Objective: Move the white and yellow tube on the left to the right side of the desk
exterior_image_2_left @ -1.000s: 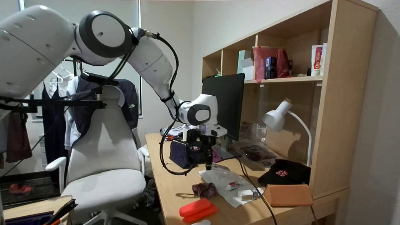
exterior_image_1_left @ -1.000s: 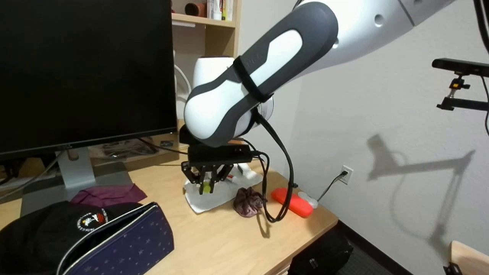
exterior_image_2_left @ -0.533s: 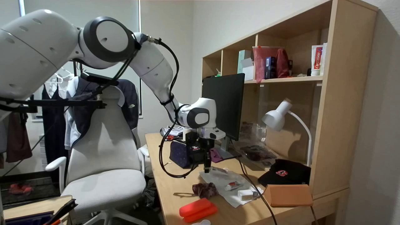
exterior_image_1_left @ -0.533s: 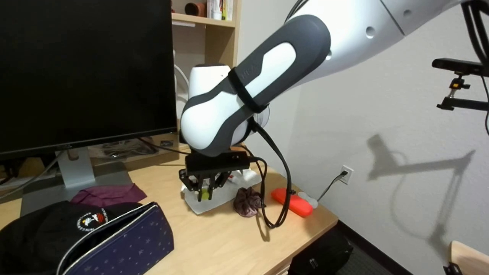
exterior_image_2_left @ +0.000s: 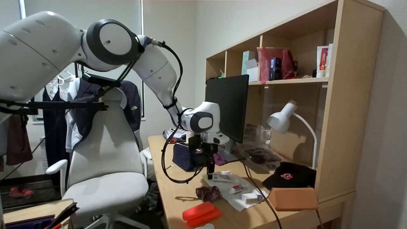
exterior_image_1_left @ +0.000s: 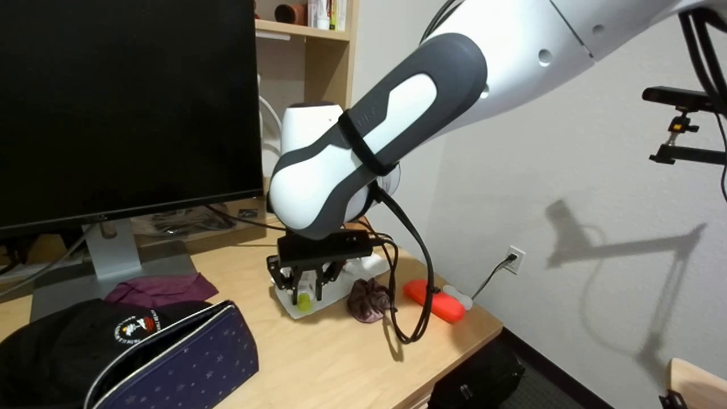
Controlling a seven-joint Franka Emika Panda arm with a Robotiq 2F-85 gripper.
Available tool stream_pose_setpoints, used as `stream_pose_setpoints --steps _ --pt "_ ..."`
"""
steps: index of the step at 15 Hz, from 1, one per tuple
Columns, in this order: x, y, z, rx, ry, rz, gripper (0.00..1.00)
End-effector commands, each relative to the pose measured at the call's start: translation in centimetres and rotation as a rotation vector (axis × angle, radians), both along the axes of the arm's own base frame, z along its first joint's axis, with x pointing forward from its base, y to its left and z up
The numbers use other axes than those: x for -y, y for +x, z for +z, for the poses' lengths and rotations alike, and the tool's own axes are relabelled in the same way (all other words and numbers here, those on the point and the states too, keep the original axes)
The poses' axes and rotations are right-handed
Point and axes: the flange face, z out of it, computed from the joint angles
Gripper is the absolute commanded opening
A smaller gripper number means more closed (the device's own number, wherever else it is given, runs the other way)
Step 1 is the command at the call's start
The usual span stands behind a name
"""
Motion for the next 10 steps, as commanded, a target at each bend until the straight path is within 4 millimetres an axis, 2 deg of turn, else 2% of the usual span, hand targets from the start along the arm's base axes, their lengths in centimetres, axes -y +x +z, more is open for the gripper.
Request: stream_pose_setpoints --steps 1,5,8,10 --pt "-0.2 -0.1 0.2 0.007 0.007 0.034 0.75" --pt "-1.2 -1.7 1.5 0.005 0.033 0.086 0.99" --pt "-2.0 -4.0 2.9 0.0 0.053 0.14 1.0" --pt "-2.1 -6.3 3.9 -0.004 0.056 0.17 1.0"
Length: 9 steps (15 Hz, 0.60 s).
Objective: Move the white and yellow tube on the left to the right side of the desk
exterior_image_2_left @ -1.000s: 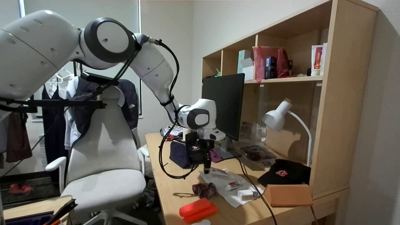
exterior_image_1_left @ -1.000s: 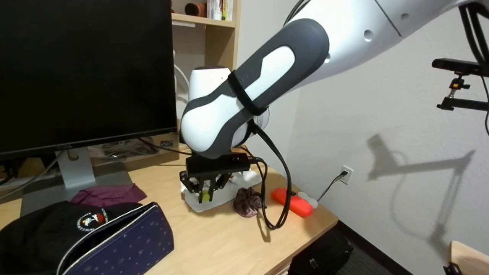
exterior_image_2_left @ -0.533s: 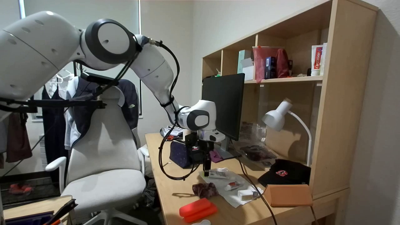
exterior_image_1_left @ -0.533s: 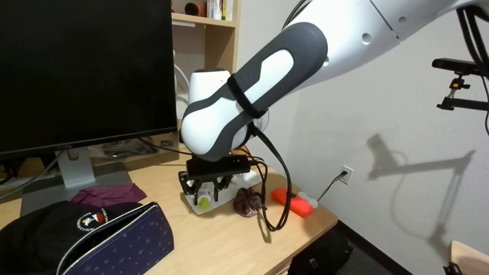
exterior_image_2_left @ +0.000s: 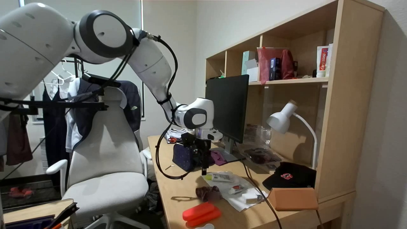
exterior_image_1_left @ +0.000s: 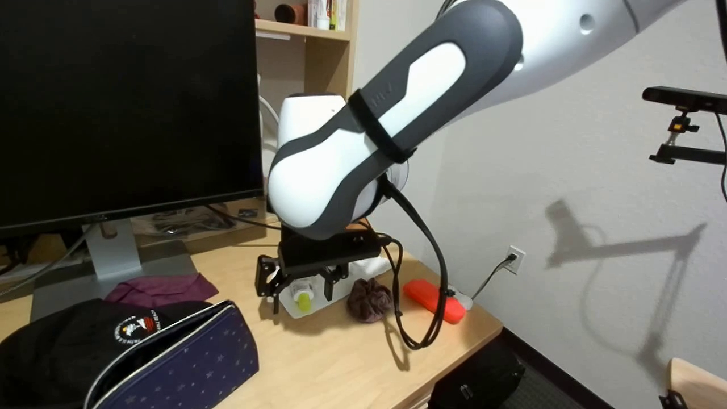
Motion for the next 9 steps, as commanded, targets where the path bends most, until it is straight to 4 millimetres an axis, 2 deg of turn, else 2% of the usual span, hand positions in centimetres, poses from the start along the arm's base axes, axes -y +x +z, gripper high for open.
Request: stream_pose_setpoints --steps 1,4,9 --pt "0.2 -5.2 2.7 -0.009 0.024 0.073 1.0" --pt "-0.1 -10.2 3.5 -0.065 0.015 0.13 1.0" --pt "-0.9 -16.9 6.7 -0.12 -0.004 0.19 1.0"
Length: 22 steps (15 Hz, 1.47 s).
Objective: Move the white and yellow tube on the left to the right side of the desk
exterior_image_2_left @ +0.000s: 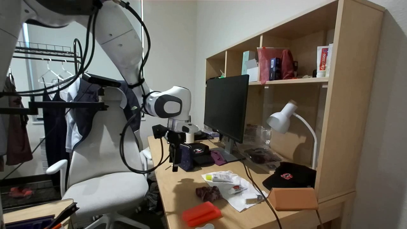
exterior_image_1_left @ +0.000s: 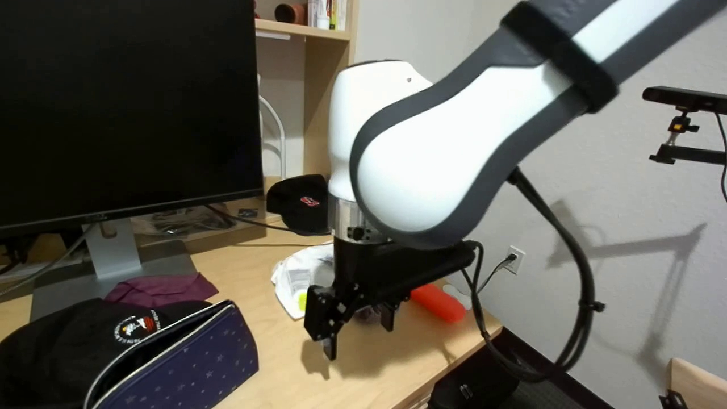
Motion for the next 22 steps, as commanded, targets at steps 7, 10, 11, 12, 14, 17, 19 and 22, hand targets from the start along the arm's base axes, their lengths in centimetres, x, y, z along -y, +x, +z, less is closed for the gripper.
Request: stream_pose_setpoints --steps 7,10,11,12,14,17,19,22 --pt "-0.5 -8.3 7.0 -0.012 -0.007 0.167 1.0" --pt "0.1 -9.1 8.6 0.009 0.003 0.196 1.0" --pt "0.5 -9.3 9.2 0.012 0.0 0.194 1.0" --pt "1.1 -9.4 9.9 0.011 -0.01 0.185 1.0" --pt "2.3 -9.6 11.2 0.001 -0.031 0.17 1.0" --pt "4.4 -10.3 12.9 -0.033 -0.104 0.174 1.0" --pt "5.3 -10.9 13.8 -0.042 -0.129 0.187 1.0" --pt "5.9 -11.6 15.2 -0.031 -0.152 0.228 1.0"
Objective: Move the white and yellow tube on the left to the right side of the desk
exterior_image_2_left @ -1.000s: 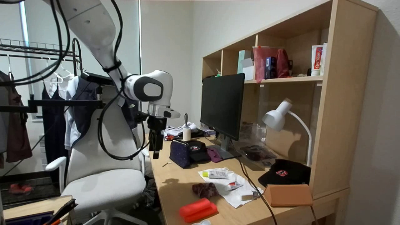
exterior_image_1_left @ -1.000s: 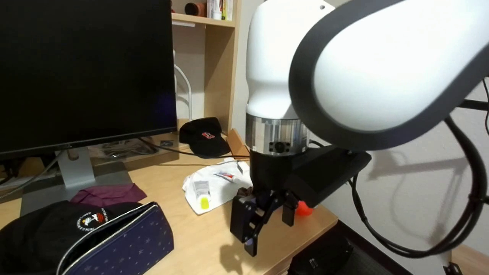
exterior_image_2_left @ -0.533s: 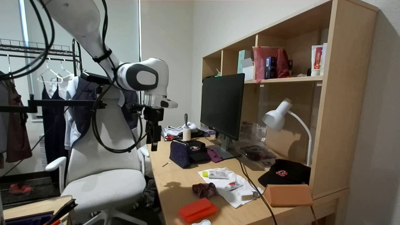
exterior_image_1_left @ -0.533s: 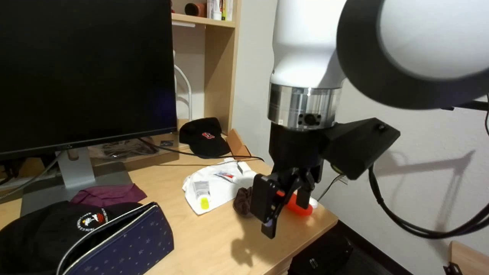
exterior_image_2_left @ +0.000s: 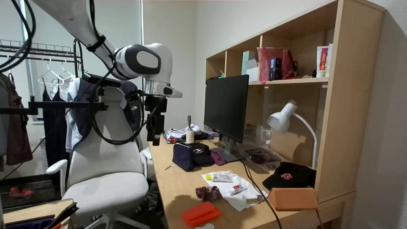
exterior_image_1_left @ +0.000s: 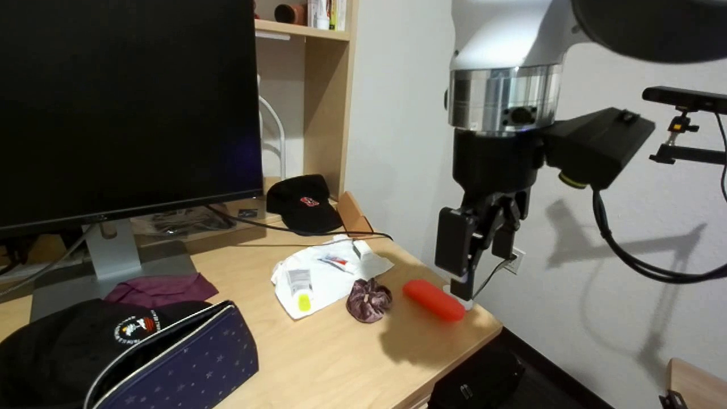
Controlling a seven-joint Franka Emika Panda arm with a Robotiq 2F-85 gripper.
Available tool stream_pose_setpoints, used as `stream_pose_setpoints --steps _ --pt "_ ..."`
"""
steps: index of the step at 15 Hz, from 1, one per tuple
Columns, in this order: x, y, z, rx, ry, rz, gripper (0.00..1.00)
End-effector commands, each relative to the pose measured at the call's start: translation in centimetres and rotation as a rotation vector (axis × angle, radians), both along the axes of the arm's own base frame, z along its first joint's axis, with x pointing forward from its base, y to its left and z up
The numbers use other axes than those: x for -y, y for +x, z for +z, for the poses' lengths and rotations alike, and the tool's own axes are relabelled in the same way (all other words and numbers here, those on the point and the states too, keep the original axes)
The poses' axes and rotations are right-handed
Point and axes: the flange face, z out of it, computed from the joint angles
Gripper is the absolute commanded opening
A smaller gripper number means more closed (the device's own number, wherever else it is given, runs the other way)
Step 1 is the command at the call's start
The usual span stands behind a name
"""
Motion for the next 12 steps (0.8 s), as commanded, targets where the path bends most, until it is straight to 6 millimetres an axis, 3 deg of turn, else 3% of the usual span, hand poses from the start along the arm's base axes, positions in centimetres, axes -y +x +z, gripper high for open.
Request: stream_pose_setpoints --steps 1,9,12 --pt "0.9 -1.5 1.6 0.024 -0.012 0.075 1.0" --pt "2.4 -1.4 4.5 0.128 0.183 0.207 1.0" --pt "2.2 -0.8 4.5 0.098 0.13 0.172 1.0"
